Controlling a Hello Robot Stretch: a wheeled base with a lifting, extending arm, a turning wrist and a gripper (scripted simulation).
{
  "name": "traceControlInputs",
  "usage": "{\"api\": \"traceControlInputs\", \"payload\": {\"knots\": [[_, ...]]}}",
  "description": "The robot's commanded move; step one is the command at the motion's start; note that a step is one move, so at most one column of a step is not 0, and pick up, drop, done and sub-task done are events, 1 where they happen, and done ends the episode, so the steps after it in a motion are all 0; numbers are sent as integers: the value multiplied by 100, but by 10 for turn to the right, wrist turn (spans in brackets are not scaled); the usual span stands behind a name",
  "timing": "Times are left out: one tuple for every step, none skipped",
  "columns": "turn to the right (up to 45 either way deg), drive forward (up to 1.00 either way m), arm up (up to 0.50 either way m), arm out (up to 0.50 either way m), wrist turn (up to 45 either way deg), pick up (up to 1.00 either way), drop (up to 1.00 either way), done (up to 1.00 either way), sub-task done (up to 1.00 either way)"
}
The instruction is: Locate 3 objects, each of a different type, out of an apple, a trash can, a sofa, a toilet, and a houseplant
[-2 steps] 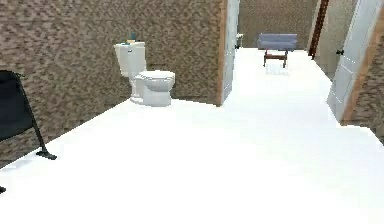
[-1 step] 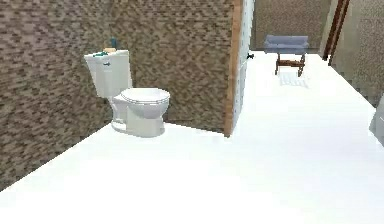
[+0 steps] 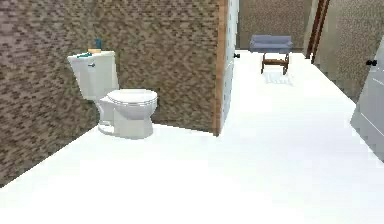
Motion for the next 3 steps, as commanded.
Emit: {"api": "traceControlInputs", "payload": {"knots": [[0, 100, 0, 0, 0, 0, 0, 0, 0], [0, 70, 0, 0, 0, 0, 0, 0, 0], [-450, 0, 0, 0, 0, 0, 0, 0, 0]]}}
